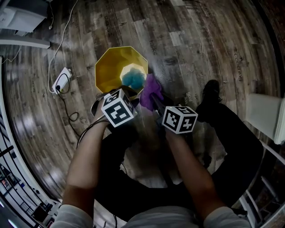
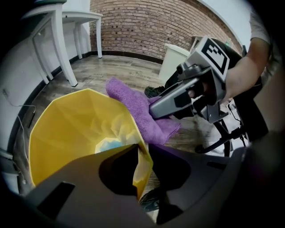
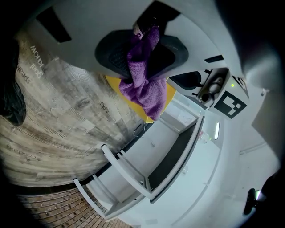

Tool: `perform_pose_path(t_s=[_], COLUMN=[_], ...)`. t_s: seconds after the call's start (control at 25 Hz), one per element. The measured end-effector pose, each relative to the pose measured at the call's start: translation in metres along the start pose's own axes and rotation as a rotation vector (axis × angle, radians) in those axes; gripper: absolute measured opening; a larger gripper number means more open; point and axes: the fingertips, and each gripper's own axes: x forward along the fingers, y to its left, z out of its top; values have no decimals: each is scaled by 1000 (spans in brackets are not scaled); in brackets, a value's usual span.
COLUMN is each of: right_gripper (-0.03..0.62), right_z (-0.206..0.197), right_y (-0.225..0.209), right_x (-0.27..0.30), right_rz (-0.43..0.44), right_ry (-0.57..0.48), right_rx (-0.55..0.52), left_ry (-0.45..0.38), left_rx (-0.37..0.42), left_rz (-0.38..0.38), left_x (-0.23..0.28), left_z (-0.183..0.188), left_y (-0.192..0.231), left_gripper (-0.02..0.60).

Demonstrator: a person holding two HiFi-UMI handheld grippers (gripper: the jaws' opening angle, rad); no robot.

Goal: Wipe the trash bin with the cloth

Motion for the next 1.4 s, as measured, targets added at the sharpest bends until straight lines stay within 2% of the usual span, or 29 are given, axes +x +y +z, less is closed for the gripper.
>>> perform_pose_path(t_s=[0.2,0.68,1.12,1.4], right_gripper=[89,89,89,89], right_z=[-6,-34,-70,-77], right_y=[-12,-52,-102,-118], right_x=[10,51,96,114], right_rz=[-20,-53,-146,-167], right_ry=[20,141,273,294], right_rx=[-3,19,-33,-45], left_ry=[-11,-26,-46,-67], left_rx=[-19,-58,-64,-78], left_rz=[-11,-26,-17,-1], left_x=[0,1,-1,-3], left_z=[3,3,8,8], left_y=[-1,-4,-4,-5], left_gripper=[77,77,77,77])
